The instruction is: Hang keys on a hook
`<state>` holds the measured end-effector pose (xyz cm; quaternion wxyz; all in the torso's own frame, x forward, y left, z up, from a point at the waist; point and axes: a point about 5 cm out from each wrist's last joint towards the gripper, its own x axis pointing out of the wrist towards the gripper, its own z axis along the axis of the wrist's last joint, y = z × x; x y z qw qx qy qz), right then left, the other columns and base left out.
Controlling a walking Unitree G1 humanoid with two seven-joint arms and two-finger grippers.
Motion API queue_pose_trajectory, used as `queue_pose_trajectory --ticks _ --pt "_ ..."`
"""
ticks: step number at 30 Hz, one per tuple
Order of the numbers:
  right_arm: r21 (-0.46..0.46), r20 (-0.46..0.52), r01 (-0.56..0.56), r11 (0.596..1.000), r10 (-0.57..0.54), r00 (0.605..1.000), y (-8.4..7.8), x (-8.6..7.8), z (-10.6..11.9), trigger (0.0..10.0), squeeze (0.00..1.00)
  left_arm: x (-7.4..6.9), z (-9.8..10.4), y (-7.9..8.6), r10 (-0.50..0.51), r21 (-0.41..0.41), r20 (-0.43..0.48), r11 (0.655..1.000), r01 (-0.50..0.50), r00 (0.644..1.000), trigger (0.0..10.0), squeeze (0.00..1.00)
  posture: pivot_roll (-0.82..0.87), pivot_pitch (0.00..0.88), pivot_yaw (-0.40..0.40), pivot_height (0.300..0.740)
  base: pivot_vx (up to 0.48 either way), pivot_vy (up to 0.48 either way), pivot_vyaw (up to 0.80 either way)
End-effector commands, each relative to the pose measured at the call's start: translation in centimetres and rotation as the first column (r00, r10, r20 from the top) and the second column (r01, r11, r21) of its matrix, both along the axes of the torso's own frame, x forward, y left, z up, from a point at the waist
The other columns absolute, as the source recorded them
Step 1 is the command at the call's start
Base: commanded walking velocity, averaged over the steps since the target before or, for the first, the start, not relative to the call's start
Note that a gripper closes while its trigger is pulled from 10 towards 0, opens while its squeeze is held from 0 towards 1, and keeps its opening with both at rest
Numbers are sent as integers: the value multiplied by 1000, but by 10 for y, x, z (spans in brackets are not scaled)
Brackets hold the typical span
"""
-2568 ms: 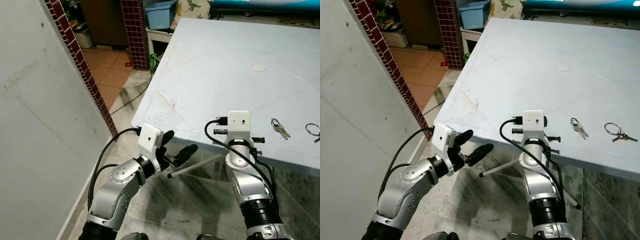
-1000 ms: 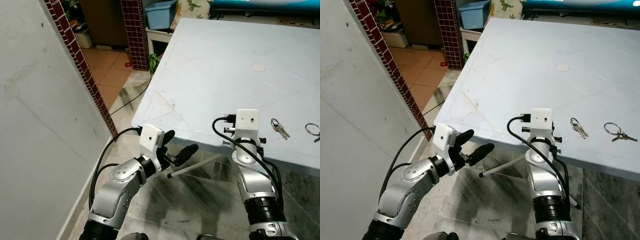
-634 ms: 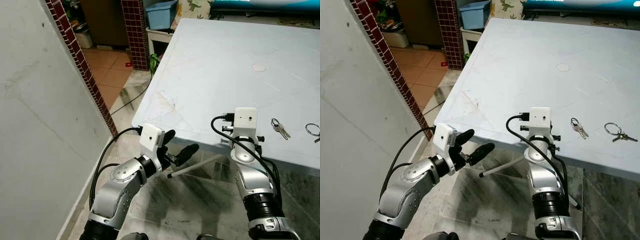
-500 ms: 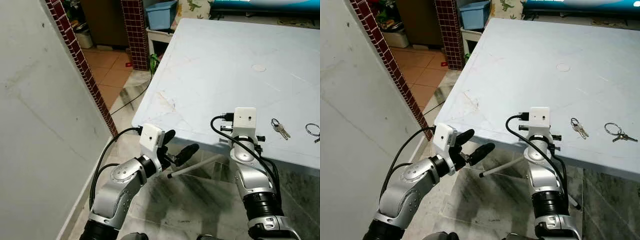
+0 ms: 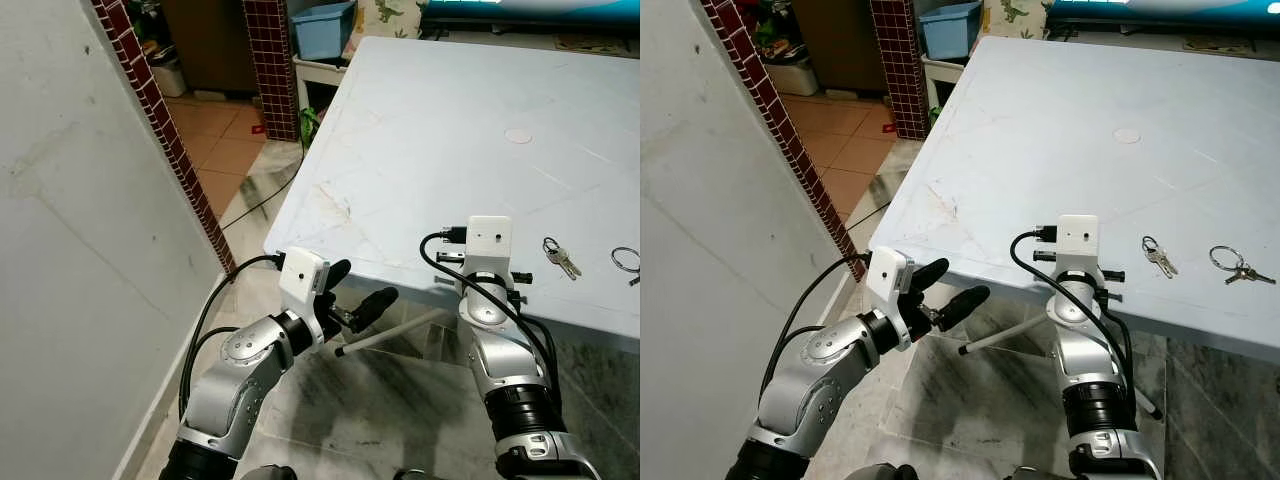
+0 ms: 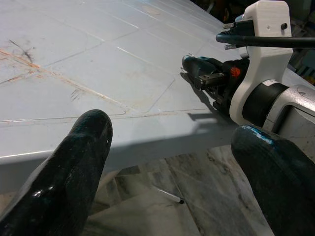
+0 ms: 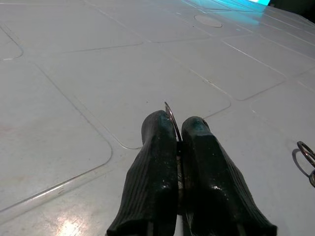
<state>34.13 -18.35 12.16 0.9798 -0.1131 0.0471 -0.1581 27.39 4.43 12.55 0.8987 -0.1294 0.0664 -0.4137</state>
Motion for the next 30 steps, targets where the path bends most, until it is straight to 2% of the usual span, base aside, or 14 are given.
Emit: queue_pose_trajectory --ticks 1,3,4,6,8,13,20,24,26,29,30 --pt "-38 14 -4 999 5 1000 2 0 2 0 0 0 -1 0 -6 13 0 1000 6 1000 10000 0 -3 123 78 740 0 0 0" --pt "-125 82 -49 991 59 995 11 3 16 0 0 0 -1 0 -6 13 0 1000 6 1000 10000 0 -4 122 79 740 0 0 0" --pt "-125 82 -49 991 59 995 11 3 16 0 0 0 -1 0 -6 13 0 1000 6 1000 10000 0 -4 122 79 740 0 0 0" --pt "-207 147 -90 974 122 982 22 4 30 0 0 0 -1 0 -7 12 0 1000 7 1000 10000 0 -4 122 79 740 0 0 0" --pt "-223 159 -96 970 134 978 25 4 33 0 0 0 -1 0 -7 13 0 1000 7 1000 10000 0 -4 122 79 740 0 0 0" --pt "-348 227 -153 925 242 943 41 2 49 0 0 1 0 -1 -5 9 2 1000 5 1000 10000 0 -5 122 78 740 0 0 0" --pt "-342 248 -167 925 260 933 41 2 55 0 0 2 0 -1 1 10 3 1000 -1 1000 10000 0 -7 121 78 740 0 0 0" --pt "-302 264 -190 934 273 925 42 2 61 0 0 2 -1 -1 4 11 3 1000 -4 1000 10000 0 -9 121 80 740 0 0 0" --pt "-217 276 -227 949 283 919 43 3 64 0 0 2 -1 -1 6 12 3 1000 -6 1000 10000 0 -9 121 80 740 0 0 0" --pt "-135 296 -269 954 298 908 43 4 68 0 0 3 -1 -1 7 13 3 1000 -7 1000 10000 0 -10 119 80 740 0 0 0" --pt "-135 296 -269 954 298 908 43 4 68 0 0 3 -1 -1 7 13 3 1000 -7 1000 10000 0 -10 119 80 740 0 0 0"
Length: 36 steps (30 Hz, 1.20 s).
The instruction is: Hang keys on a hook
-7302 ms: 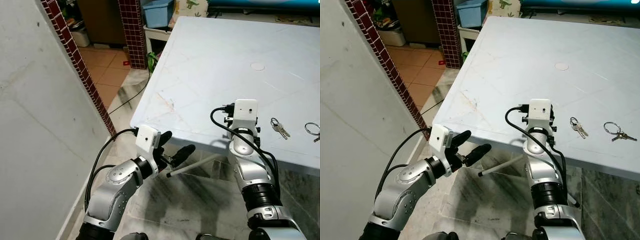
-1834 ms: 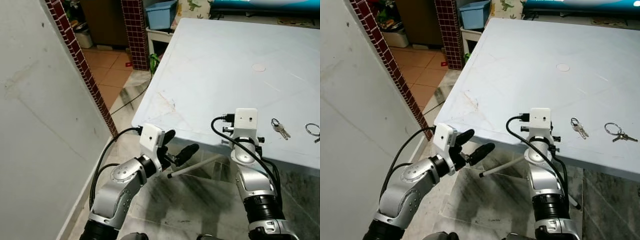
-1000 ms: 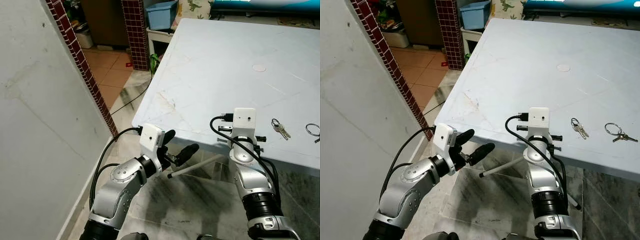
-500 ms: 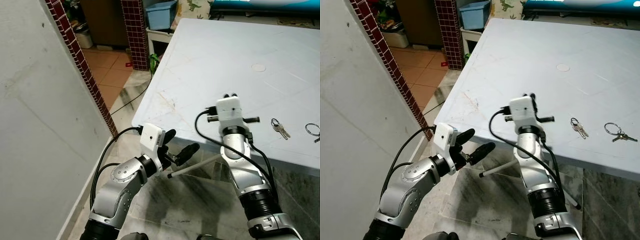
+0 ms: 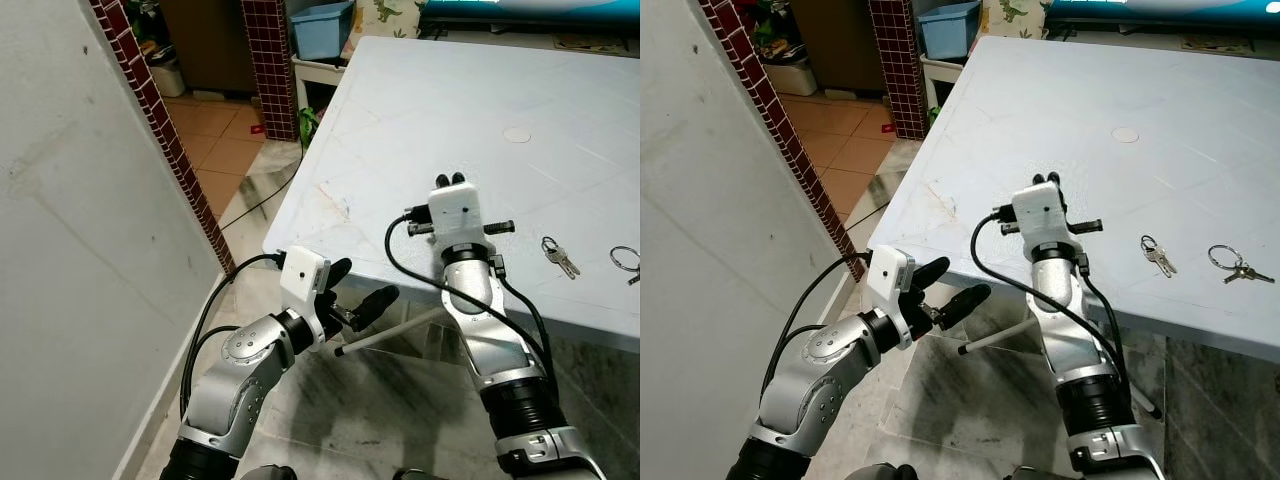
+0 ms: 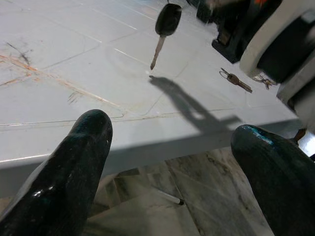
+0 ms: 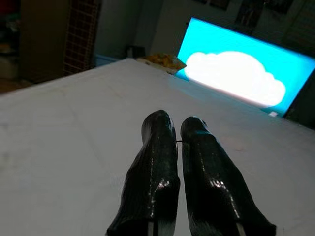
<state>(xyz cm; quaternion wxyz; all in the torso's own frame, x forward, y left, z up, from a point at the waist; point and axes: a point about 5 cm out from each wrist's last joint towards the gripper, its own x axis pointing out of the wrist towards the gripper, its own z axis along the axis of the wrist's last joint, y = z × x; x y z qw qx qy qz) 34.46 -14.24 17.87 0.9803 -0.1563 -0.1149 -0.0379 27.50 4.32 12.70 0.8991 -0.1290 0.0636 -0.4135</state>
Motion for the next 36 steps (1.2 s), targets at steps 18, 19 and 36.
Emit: queue_pose_trajectory --ticks 18,19,36 --pt "81 34 -187 979 185 982 13 -5 13 10000 0 5 -2 2 38 24 8 999 -38 999 10000 0 -10 107 79 740 0 0 0" --pt "81 34 -187 979 185 982 13 -5 13 10000 0 5 -2 2 38 24 8 999 -38 999 10000 0 -10 107 79 740 0 0 0" --pt "-259 4 78 963 -80 997 -11 -7 0 10000 0 6 -4 2 41 31 3 999 -41 999 10000 0 -11 104 80 740 0 0 0"
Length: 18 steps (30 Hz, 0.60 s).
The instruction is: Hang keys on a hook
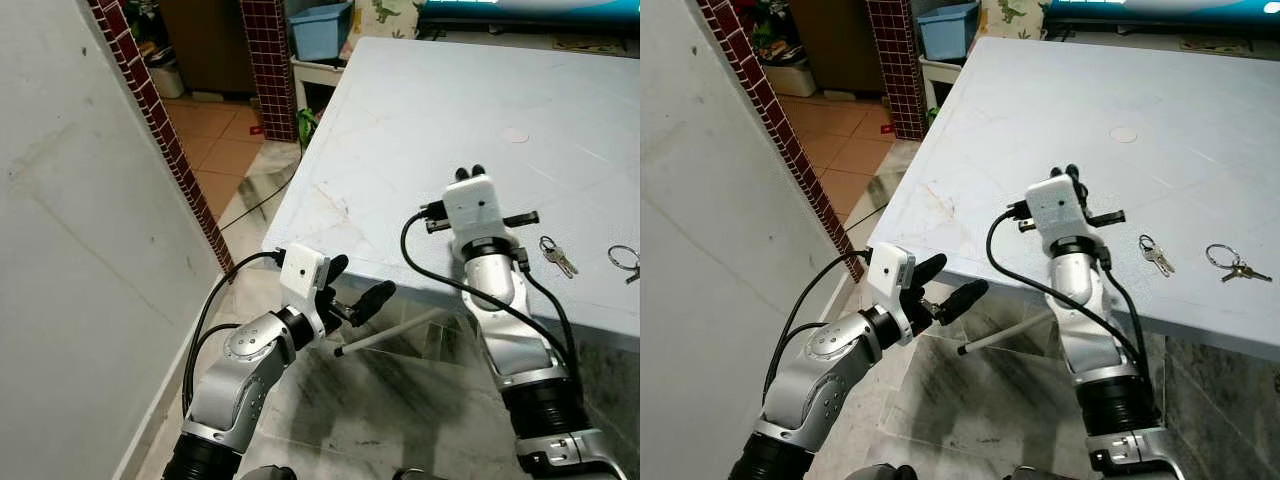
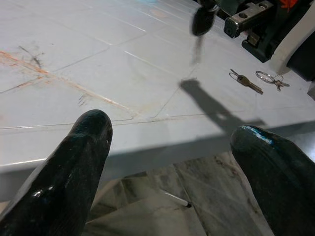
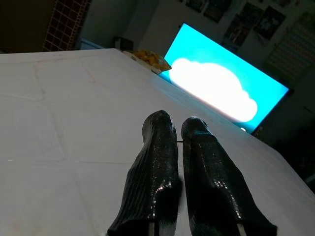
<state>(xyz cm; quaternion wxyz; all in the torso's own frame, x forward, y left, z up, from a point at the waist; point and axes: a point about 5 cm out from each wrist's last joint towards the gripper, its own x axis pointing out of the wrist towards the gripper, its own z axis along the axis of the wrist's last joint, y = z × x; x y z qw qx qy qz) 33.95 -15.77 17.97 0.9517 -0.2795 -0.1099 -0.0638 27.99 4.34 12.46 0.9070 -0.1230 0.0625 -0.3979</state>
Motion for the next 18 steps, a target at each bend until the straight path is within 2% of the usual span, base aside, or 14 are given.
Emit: queue_pose_trajectory --ticks 1,6,10,18 --pt "-17 -3 -3 1000 3 1000 4 -2 -2 10000 0 1 -2 1 7 17 -2 1000 -7 1000 10000 0 -11 104 80 740 0 0 0" --pt "-143 19 36 989 -33 999 8 -2 -1 10000 0 1 -1 1 4 16 -4 1000 -4 1000 10000 0 -11 108 80 740 0 0 0" --pt "-193 28 54 980 -49 998 8 -1 -1 10000 0 1 -1 1 5 14 -5 1000 -5 1000 10000 0 -11 108 80 740 0 0 0" --pt "-94 2 21 995 -21 1000 9 0 -1 10000 0 2 -1 1 14 14 -5 1000 -14 1000 10000 0 -12 108 79 740 0 0 0"
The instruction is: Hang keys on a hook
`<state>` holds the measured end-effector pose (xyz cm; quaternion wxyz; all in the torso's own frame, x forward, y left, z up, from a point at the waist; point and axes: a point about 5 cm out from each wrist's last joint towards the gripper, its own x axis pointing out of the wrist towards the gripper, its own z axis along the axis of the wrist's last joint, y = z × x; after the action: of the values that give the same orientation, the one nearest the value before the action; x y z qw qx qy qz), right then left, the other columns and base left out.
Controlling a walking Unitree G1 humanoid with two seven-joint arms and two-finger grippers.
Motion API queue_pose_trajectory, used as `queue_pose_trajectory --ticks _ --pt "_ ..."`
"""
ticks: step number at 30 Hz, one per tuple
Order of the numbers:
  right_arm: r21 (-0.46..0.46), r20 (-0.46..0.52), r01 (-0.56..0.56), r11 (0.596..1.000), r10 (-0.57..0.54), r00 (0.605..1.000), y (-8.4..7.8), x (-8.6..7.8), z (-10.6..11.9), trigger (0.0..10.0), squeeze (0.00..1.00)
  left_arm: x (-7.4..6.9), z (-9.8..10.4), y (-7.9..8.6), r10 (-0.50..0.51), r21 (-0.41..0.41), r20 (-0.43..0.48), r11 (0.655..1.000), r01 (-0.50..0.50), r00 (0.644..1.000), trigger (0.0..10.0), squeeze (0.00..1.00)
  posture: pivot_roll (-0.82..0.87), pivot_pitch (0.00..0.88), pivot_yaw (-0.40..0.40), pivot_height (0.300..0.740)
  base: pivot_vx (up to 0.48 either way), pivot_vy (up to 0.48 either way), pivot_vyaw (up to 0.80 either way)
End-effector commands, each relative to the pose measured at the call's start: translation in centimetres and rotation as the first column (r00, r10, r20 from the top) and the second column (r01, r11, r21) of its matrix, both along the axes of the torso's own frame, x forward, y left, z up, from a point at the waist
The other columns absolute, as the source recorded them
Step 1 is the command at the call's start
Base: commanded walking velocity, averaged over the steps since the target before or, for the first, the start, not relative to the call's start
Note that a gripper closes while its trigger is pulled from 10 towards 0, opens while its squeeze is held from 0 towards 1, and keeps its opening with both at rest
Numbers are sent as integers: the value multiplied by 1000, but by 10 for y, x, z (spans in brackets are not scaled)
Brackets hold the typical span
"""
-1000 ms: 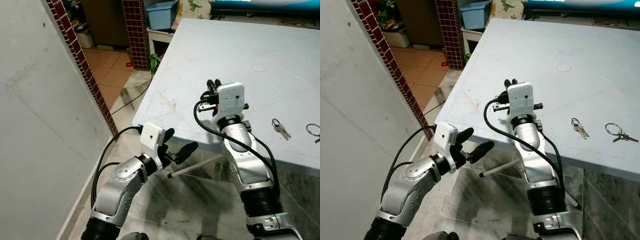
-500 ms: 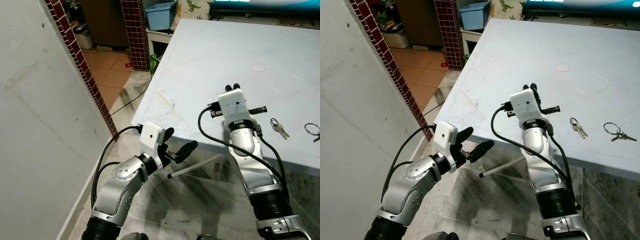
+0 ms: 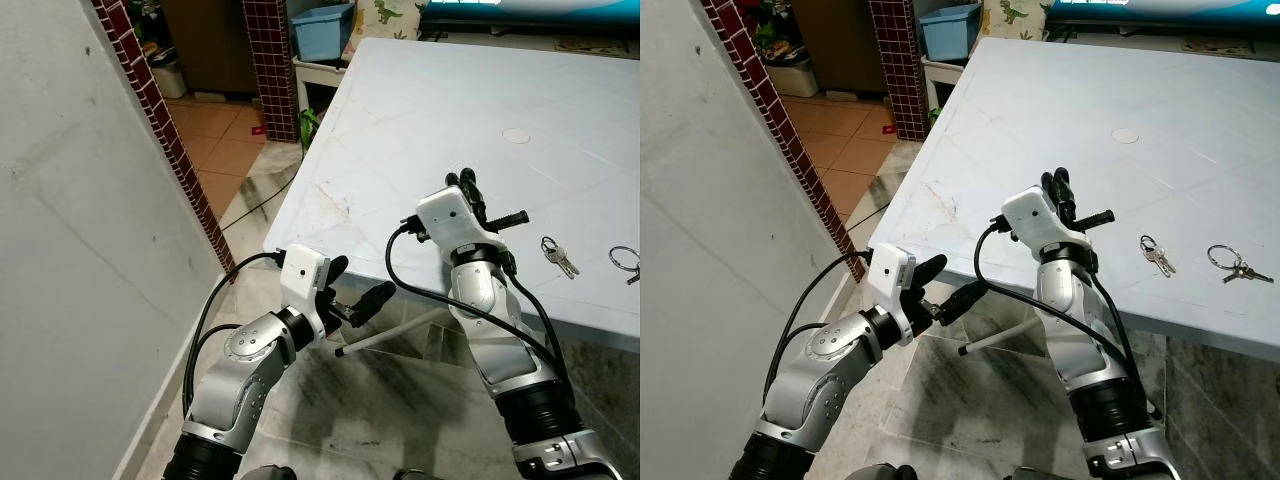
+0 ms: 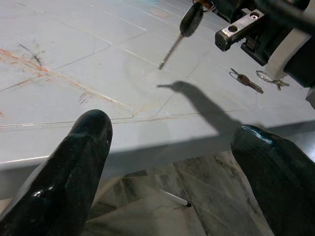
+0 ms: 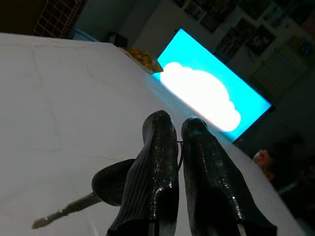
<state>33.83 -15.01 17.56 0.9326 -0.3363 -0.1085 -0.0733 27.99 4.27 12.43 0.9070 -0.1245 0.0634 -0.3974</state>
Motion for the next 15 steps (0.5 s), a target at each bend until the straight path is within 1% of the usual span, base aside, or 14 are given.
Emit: queue_pose_trajectory --ticks 1,3,10,15 --pt "21 0 -13 1000 13 1000 1 1 3 10000 0 2 -1 2 16 16 -1 1000 -16 1000 10000 0 -12 108 79 740 0 0 0" --pt "27 3 -9 1000 9 1000 0 1 4 10000 0 3 -1 2 23 17 -2 1000 -23 1000 10000 0 -12 108 79 740 0 0 0" --pt "42 4 -20 999 20 1000 1 1 4 10000 0 5 -2 5 55 18 -7 998 -55 998 10000 0 -16 112 80 740 0 0 800" --pt "48 -1 -23 999 23 1000 2 1 3 10000 0 5 -1 4 55 12 -6 998 -55 998 10000 0 -16 113 79 740 0 0 800"
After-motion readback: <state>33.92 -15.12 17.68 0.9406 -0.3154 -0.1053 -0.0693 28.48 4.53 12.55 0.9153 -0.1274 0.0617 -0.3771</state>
